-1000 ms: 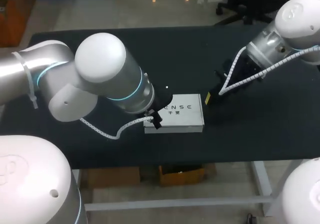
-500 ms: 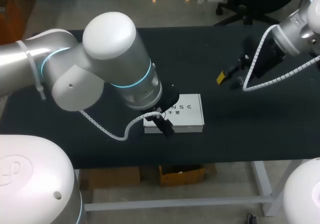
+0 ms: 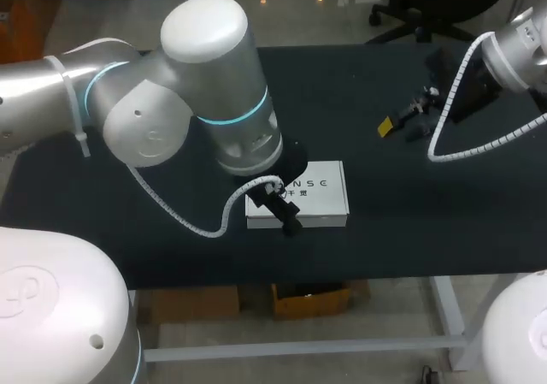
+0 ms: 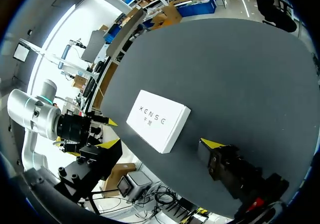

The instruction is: Assemble the packaging by folding the flat box into shape, placing the metal phone stand inside, and closing the box properly

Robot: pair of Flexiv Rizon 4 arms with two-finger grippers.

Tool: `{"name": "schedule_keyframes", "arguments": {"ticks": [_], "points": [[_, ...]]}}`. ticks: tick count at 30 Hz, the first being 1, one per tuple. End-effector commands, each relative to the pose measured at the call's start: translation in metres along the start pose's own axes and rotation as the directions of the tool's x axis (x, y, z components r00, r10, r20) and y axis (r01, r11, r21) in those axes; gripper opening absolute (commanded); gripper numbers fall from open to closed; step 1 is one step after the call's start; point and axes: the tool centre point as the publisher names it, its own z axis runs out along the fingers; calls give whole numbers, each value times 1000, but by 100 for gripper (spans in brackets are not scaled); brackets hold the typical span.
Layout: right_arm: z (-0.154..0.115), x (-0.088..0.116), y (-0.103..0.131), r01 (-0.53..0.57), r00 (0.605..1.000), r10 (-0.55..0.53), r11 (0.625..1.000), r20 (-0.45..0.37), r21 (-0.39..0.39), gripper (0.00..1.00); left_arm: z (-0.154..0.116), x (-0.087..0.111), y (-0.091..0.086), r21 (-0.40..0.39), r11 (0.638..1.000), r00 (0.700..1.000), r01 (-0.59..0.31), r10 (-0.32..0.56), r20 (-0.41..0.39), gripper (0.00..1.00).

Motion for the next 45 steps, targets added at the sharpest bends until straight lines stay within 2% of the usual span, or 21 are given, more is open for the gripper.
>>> {"name": "schedule_keyframes", "arguments": {"ticks": [1, 6, 10, 11, 15, 16, 18, 26, 30, 32, 45], "points": [[-1, 0, -2, 2, 1000, -2, 1000, -2, -5, 100, 1, 2, -5, -33, 999, 1000, 1, -1, 8, 100], [-1, 0, -2, 2, 1000, -2, 1000, -2, -5, 100, 1, 2, -5, -33, 999, 1000, 1, -1, 8, 100], [-7, -7, -9, 6, 1000, -5, 998, 15, -67, 100, 1, 2, -5, -33, 999, 1000, 1, -1, 8, 100], [-11, -12, -10, 15, 999, -11, 996, 50, -85, 100, 3, 6, -7, -43, 999, 999, 34, -33, 15, 100], [-24, -21, -8, 115, 991, -103, 984, 87, -138, 100, 6, 20, -8, -20, 995, 995, 97, -97, -6, 100], [-28, -25, -6, 163, 984, -151, 976, 95, -147, 100, 8, 23, -7, -17, 988, 988, 154, -154, 7, 100], [-35, -29, -3, 218, 973, -202, 963, 114, -159, 100, 11, 30, -6, -8, 978, 978, 208, -208, 12, 100], [-50, -49, 17, 360, 931, -336, 911, 146, -200, 100, 22, 54, -6, -29, 940, 940, 340, -340, 27, 100], [-53, -56, 23, 446, 893, -422, 877, 155, -179, 100, 31, 60, -9, -47, 912, 913, 408, -407, 40, 100], [-53, -58, 26, 451, 887, -426, 881, 178, -143, 100, 37, 61, -10, -69, 898, 901, 434, -433, 39, 100], [-53, -58, 26, 451, 887, -426, 881, 178, -143, 100, 37, 61, -10, -69, 898, 901, 434, -433, 39, 100]]}}
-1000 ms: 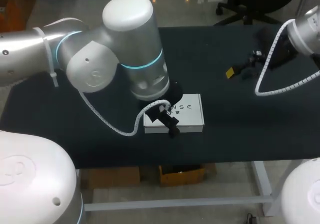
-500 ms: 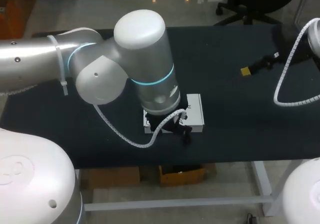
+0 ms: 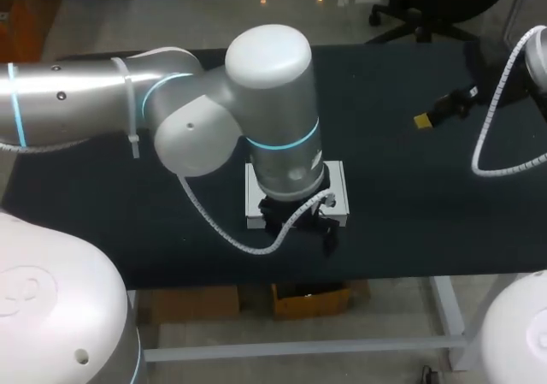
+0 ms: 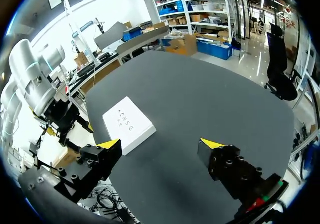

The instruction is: Assemble the packaging by folding the flat box into shape, placing the metal phone stand inside, and closing the box properly

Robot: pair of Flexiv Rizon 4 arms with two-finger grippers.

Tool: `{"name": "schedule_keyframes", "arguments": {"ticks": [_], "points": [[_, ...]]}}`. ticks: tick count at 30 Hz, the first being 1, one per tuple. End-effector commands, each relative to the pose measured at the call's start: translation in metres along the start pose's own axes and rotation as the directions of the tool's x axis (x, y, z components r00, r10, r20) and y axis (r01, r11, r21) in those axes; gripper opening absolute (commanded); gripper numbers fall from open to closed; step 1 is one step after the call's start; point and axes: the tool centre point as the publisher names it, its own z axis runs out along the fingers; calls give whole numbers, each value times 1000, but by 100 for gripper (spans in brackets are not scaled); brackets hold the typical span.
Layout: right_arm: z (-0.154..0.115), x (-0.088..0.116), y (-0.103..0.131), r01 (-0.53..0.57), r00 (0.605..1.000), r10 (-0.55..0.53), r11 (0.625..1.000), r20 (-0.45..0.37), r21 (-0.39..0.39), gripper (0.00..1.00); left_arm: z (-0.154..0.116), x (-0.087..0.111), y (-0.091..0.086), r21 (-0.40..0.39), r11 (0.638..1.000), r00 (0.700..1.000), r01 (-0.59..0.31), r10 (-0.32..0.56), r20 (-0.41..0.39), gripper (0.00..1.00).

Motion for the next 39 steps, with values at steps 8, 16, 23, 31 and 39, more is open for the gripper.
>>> {"name": "schedule_keyframes", "arguments": {"ticks": [8, 16, 23, 31, 39], "points": [[3, -12, 7, 48, 997, -43, 995, 61, -89, 100, 0, 3, -1, -1, 1000, 1000, 1, -1, 14, 100], [12, -35, 15, 100, 991, -84, 981, 104, -166, 100, 13, 8, -1, 39, 987, 984, 155, -157, 79, 100], [20, -50, 22, 129, 988, -108, 969, 108, -209, 100, 26, 5, -8, 44, 977, 976, 209, -212, 58, 100], [23, -59, 28, 121, 989, -98, 966, 111, -229, 100, 40, -1, -21, 47, 960, 956, 276, -279, 86, 100], [23, -59, 28, 121, 989, -98, 966, 111, -229, 100, 43, -7, -32, 51, 950, 945, 307, -311, 100, 100]]}}
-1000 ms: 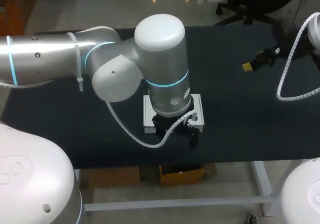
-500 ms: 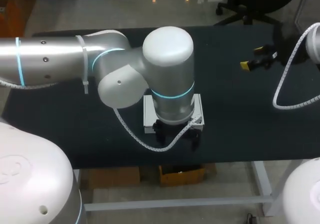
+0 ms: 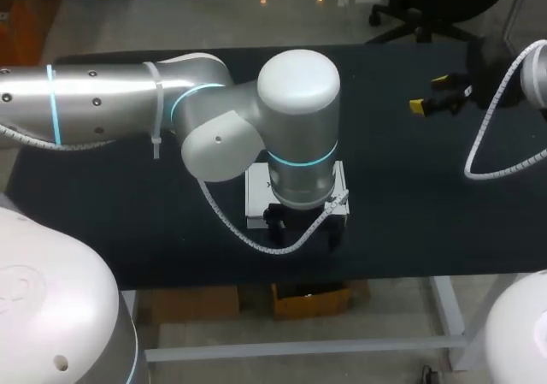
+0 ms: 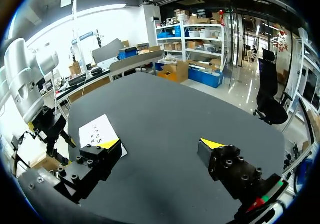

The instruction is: Assemble the packaging by folding the flat box into shape, placing the metal phone stand inside, and closing the box properly

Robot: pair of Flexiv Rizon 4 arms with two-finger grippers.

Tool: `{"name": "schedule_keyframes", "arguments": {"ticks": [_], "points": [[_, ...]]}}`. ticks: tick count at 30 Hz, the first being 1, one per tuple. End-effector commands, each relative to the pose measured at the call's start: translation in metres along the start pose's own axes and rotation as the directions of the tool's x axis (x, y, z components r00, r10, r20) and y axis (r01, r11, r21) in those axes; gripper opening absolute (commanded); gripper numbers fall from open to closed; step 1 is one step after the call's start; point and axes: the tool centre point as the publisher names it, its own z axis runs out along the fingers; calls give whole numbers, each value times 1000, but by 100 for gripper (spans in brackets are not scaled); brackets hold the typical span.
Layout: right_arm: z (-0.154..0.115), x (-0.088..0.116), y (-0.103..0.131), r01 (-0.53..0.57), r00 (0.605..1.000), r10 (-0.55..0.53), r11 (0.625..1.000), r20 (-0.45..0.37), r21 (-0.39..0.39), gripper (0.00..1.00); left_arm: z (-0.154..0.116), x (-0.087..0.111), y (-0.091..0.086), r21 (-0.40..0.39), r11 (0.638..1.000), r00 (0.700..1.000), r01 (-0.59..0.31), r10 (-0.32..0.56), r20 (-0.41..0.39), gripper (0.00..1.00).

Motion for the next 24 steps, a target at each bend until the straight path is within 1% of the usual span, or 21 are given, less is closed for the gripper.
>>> {"name": "schedule_keyframes", "arguments": {"ticks": [1, 6, 18, 24], "points": [[-1, -1, -1, 1, 1000, -1, 1000, -7, -5, 100, 4, 4, -7, -4, 1000, 1000, 9, -9, 20, 100], [-1, -1, -1, 1, 1000, -1, 1000, -7, -5, 100, 6, 2, -15, 3, 999, 998, 35, -35, 43, 100], [-1, -1, -1, 1, 1000, -1, 1000, -7, -5, 100, 10, -1, -33, -1, 998, 998, 56, -56, 37, 100], [-1, -1, -1, 1, 1000, -1, 1000, -7, -5, 100, 13, -6, -46, -4, 997, 996, 78, -78, 47, 100]]}}
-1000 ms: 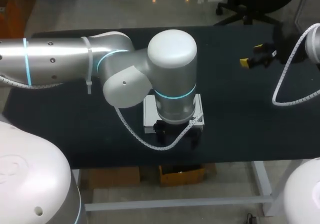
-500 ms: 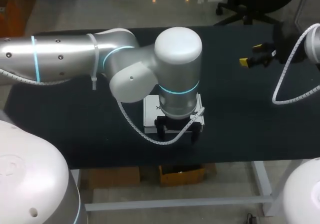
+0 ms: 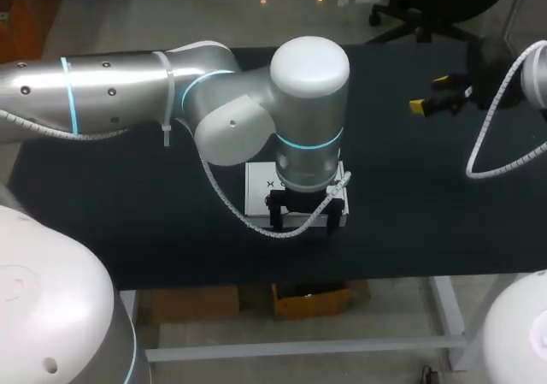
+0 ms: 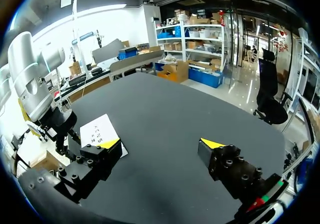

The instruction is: Assemble the packaging by folding the flat box into shape, placing the metal phone stand inside, and closing the box properly

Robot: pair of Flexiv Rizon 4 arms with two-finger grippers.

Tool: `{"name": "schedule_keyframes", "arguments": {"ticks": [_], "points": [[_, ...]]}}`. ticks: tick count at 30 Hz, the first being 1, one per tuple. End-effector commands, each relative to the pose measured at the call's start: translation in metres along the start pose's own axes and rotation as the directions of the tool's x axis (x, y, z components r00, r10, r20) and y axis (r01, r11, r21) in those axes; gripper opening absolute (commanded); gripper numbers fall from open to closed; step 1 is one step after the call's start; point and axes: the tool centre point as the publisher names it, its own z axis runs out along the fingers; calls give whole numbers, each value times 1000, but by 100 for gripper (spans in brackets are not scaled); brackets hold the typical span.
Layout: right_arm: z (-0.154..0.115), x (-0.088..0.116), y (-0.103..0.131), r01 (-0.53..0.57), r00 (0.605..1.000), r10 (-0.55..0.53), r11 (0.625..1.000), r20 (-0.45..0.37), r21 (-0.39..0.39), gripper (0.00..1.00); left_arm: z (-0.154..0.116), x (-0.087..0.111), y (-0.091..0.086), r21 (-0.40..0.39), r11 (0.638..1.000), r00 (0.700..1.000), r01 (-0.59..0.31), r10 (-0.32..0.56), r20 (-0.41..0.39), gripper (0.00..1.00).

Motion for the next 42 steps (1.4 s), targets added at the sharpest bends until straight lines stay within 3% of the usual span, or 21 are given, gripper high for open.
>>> {"name": "schedule_keyframes", "arguments": {"ticks": [1, 20, 42], "points": [[-1, -1, -1, 1, 1000, -1, 1000, -7, -3, 100, 3, 1, -10, -8, 1000, 1000, 12, -12, 15, 100], [-1, -1, -1, 1, 1000, -1, 1000, -7, -3, 100, 12, -9, -68, -21, 998, 999, 52, -51, 7, 100], [-1, -1, -1, 1, 1000, -1, 1000, -7, -3, 100, 31, -19, -164, -39, 997, 998, 63, -63, 8, 100]]}}
